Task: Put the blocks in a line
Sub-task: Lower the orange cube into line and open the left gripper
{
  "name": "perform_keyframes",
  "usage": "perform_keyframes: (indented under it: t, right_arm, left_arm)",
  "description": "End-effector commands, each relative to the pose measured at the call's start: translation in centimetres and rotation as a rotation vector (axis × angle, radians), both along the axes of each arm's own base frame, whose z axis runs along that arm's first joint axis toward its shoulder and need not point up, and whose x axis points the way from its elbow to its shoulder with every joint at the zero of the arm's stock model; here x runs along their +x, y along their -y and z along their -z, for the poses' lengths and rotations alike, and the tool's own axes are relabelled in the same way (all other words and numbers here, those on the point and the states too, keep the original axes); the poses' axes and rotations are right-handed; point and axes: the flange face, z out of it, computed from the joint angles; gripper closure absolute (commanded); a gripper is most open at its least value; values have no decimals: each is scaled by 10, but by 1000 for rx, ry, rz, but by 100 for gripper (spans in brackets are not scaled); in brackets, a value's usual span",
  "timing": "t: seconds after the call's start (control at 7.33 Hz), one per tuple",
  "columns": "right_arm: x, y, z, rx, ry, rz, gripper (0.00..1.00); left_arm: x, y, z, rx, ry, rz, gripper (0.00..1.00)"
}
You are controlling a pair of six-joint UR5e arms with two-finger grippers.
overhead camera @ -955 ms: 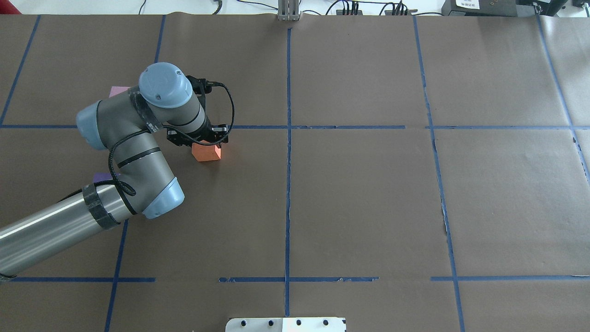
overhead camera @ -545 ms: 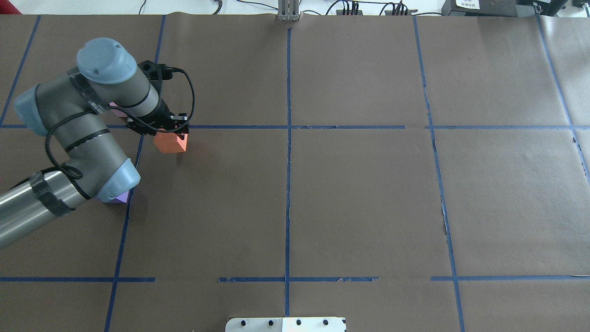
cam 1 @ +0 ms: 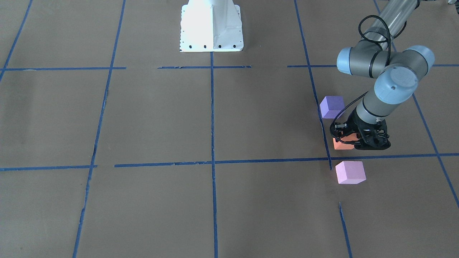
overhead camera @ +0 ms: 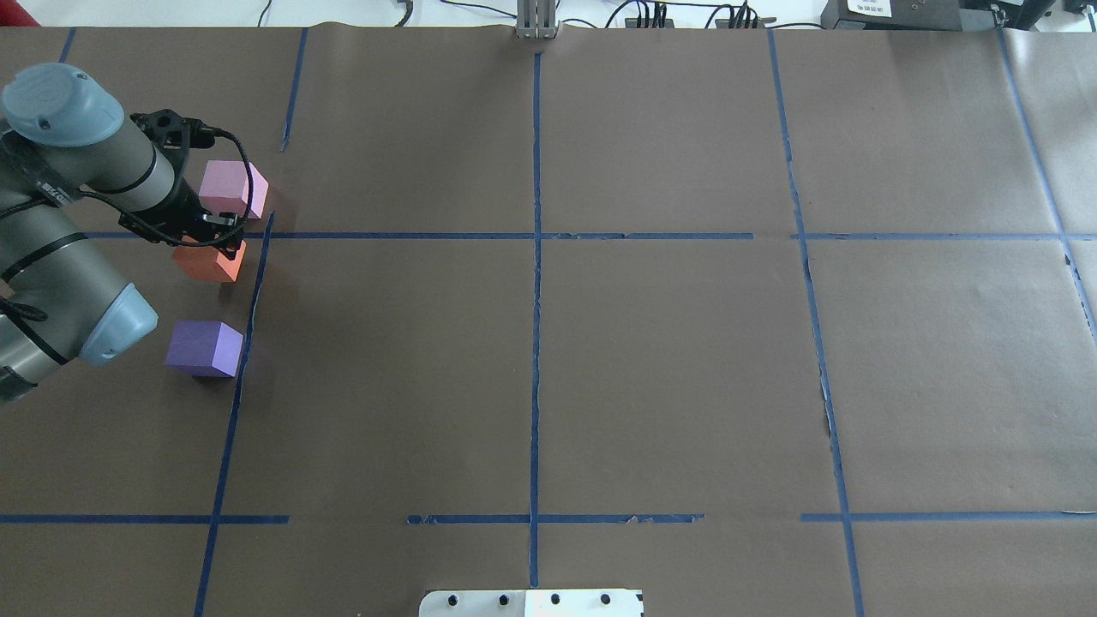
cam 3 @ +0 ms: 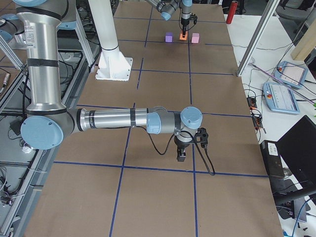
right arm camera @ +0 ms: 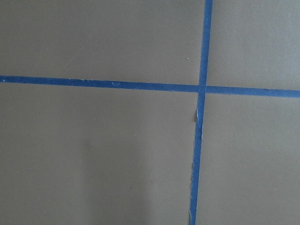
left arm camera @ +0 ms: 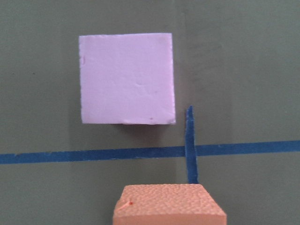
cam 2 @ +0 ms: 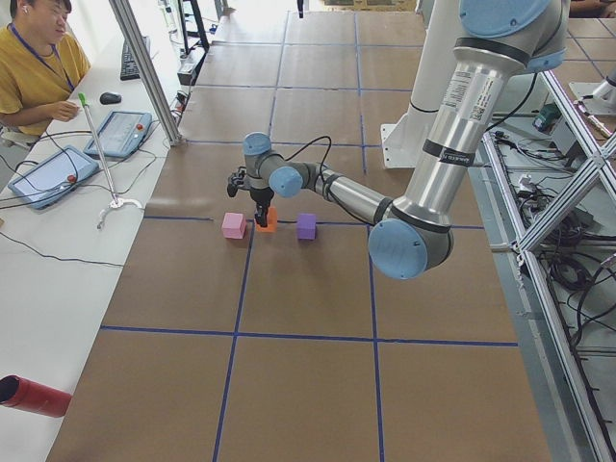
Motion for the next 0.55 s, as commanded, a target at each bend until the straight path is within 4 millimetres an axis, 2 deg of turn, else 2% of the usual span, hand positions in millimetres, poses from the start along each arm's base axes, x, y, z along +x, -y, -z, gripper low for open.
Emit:
perform_keyframes:
  t: [0.0, 0.14, 0.27, 0.41]
  right_arm:
    - [0, 0, 0, 0, 0, 0, 0]
    - [0, 0, 0, 0, 0, 0, 0]
    - [0, 0, 0, 0, 0, 0, 0]
    - [0, 0, 1, 1, 0, 0, 0]
  left_arm:
    - [0, -1, -1, 4, -9, 3, 0]
    - [-5, -1, 7, 12, -22, 4, 0]
    - [-28, 3, 15, -13, -74, -3, 0]
    - [-82, 25, 17, 25, -92, 23, 0]
